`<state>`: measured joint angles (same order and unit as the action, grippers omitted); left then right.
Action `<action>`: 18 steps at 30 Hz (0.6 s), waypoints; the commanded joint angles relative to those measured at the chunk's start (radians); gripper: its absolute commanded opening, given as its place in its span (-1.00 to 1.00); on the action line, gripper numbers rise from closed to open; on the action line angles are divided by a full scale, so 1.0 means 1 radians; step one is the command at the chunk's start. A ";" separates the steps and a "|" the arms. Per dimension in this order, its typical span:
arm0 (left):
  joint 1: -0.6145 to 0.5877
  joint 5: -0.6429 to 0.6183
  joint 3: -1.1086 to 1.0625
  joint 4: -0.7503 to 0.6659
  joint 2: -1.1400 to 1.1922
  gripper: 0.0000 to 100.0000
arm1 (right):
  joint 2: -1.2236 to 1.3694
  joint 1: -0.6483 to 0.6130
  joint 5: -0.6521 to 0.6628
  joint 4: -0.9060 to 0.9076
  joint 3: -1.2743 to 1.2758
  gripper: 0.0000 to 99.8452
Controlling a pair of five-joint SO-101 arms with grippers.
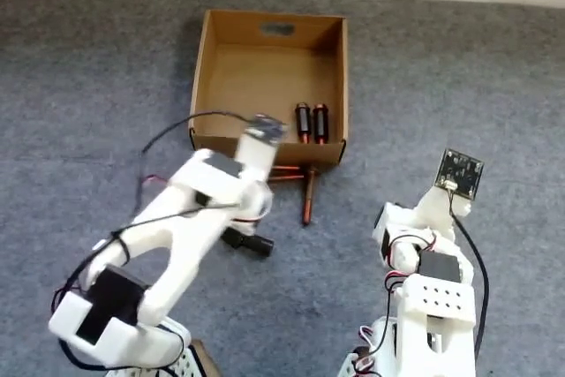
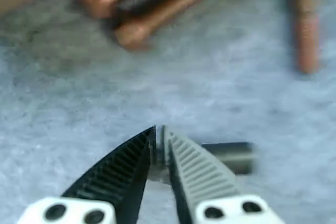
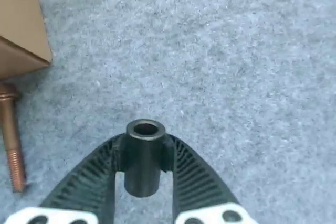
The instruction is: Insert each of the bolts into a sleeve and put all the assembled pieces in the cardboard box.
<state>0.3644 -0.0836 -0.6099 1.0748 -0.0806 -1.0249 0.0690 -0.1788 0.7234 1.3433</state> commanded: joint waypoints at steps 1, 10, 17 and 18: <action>0.042 -0.140 0.147 0.083 -0.005 -0.66 | -0.016 0.013 -0.011 -0.018 -0.007 -0.99; 0.182 -0.284 0.193 -0.055 -0.002 -0.48 | -0.016 0.015 -0.011 -0.018 -0.005 -0.99; 0.173 -0.287 0.094 -0.325 -0.002 -0.48 | -0.016 0.015 -0.011 -0.018 -0.005 -0.99; 0.171 -0.287 0.084 -0.347 -0.002 -0.48 | -0.016 0.015 -0.011 -0.018 -0.005 -0.99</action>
<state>0.5347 -0.3629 -0.5163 0.8078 -0.0806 -1.0249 0.0721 -0.1788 0.7234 1.3433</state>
